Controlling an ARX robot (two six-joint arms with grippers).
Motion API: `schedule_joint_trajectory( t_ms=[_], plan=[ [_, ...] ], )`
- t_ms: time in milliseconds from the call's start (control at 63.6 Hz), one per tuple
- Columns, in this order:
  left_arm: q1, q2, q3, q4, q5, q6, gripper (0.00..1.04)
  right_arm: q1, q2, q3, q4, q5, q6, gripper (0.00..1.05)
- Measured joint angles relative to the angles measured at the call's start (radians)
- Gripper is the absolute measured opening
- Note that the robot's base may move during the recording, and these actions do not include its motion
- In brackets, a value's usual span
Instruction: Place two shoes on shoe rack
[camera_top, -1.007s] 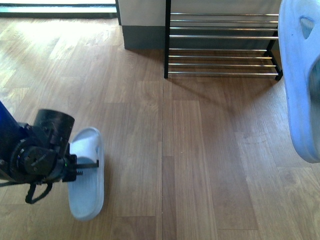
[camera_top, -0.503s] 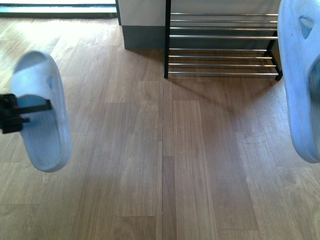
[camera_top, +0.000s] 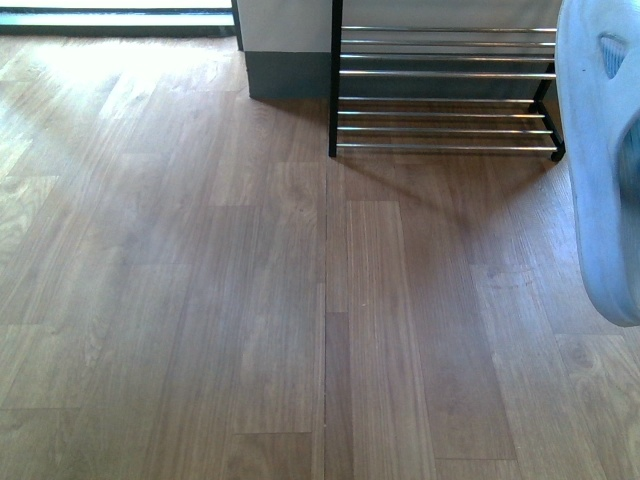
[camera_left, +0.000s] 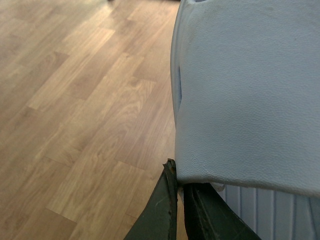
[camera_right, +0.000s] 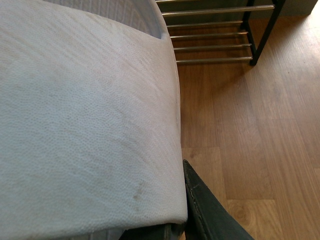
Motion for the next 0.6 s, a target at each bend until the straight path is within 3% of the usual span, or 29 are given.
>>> schedule_joint_trajectory(
  t_ms=[126,598],
  plan=[
    [-0.001,-0.119,-0.025,-0.071,-0.013,0.031,0.02,0.000,0.000,0.000,0.000,0.000,0.000,0.01],
    [-0.001,-0.137,-0.031,-0.075,-0.019,0.048,0.02,0.000,0.000,0.000,0.000,0.000,0.000,0.01]
  ],
)
